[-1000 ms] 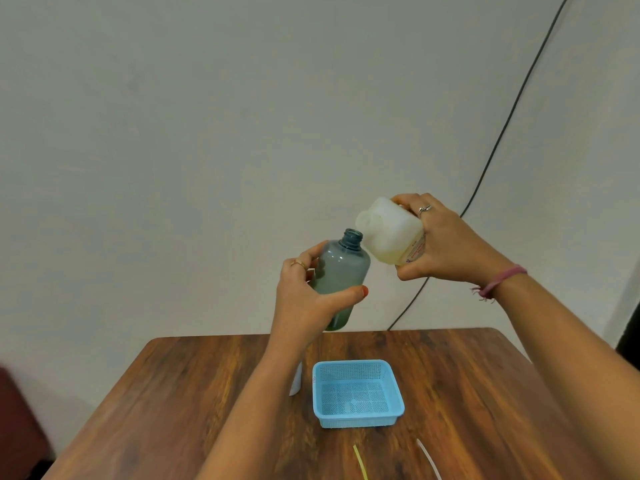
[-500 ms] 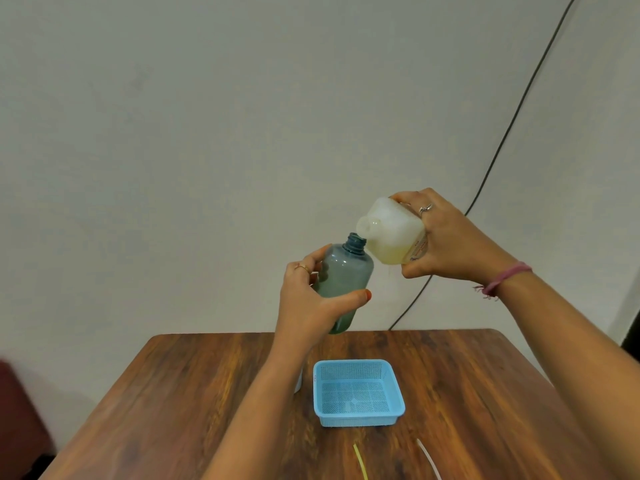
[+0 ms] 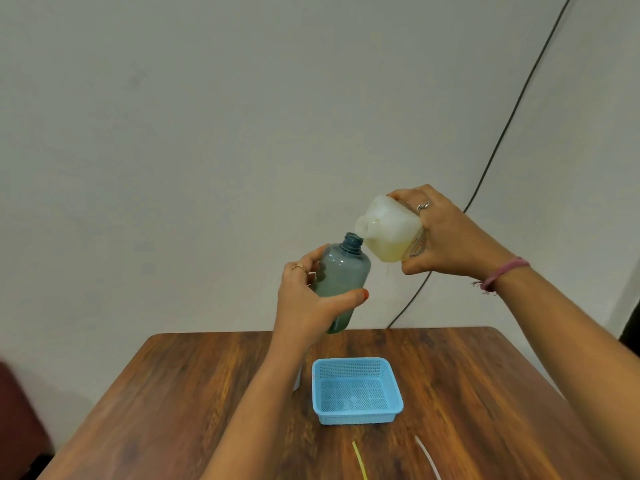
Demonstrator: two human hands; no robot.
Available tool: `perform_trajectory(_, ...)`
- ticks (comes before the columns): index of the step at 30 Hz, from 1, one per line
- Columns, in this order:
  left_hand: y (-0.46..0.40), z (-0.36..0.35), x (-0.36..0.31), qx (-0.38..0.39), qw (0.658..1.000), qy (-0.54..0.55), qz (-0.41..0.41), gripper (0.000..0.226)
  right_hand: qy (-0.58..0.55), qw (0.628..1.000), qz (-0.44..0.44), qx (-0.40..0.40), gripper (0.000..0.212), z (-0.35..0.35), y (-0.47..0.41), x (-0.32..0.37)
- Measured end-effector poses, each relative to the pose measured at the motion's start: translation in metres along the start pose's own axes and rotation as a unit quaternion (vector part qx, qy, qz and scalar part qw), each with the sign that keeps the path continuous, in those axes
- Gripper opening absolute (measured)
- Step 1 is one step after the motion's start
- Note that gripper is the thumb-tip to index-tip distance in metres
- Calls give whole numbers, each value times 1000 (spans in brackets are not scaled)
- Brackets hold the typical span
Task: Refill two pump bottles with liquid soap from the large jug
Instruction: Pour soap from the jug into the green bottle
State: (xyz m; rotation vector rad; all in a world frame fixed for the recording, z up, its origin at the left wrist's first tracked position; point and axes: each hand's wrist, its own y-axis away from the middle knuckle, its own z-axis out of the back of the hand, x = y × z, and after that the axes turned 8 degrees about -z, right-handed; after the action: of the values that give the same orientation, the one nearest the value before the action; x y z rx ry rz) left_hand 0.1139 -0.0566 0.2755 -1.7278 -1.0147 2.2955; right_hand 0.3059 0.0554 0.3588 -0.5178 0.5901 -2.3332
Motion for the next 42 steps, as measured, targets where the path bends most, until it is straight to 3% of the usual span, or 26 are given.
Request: perform_trajectory(42, 6, -4, 5, -12, 1000, 11, 12, 78, 41, 999, -2, 7, 101, 4, 4, 8)
